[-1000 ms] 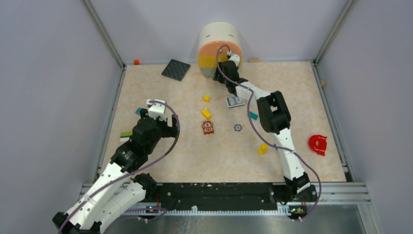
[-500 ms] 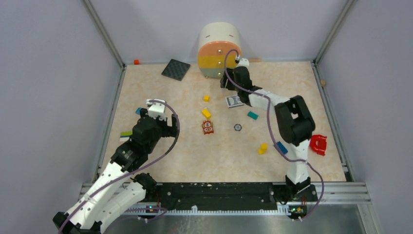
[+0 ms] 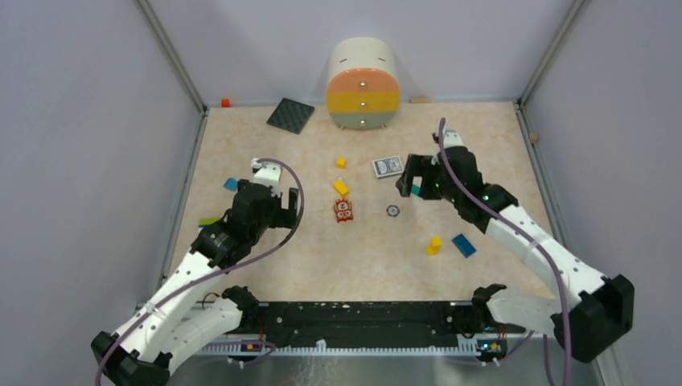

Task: Organize the makeup
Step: Reset both arms

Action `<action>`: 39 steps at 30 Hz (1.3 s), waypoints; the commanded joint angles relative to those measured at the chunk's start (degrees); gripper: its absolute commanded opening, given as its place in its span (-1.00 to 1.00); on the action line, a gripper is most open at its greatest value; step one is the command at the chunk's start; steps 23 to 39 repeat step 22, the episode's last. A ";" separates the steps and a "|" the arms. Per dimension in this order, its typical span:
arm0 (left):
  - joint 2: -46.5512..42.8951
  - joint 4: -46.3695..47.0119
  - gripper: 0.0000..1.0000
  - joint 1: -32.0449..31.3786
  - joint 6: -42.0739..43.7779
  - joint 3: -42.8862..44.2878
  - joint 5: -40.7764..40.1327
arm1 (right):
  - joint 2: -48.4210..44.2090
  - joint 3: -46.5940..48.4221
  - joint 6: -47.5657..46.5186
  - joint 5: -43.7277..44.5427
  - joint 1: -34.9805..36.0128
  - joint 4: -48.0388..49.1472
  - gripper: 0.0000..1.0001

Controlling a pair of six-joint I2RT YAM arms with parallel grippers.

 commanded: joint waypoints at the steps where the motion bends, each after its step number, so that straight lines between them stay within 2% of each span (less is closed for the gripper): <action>1: -0.75 0.67 0.98 0.19 -1.64 -0.28 1.70 | -10.57 -4.26 1.66 2.84 0.53 -15.00 0.91; 7: -3.16 2.74 0.98 0.27 -0.63 -1.45 3.67 | -20.86 -7.62 5.33 9.55 0.55 -22.05 0.92; 16: -7.03 3.77 0.98 0.22 -0.13 -2.18 4.30 | -23.94 -7.88 8.69 23.12 0.55 -28.98 0.96; 39: -9.03 3.62 0.98 0.21 -0.65 -1.84 3.41 | -26.11 -9.29 7.85 21.56 0.54 -26.54 0.98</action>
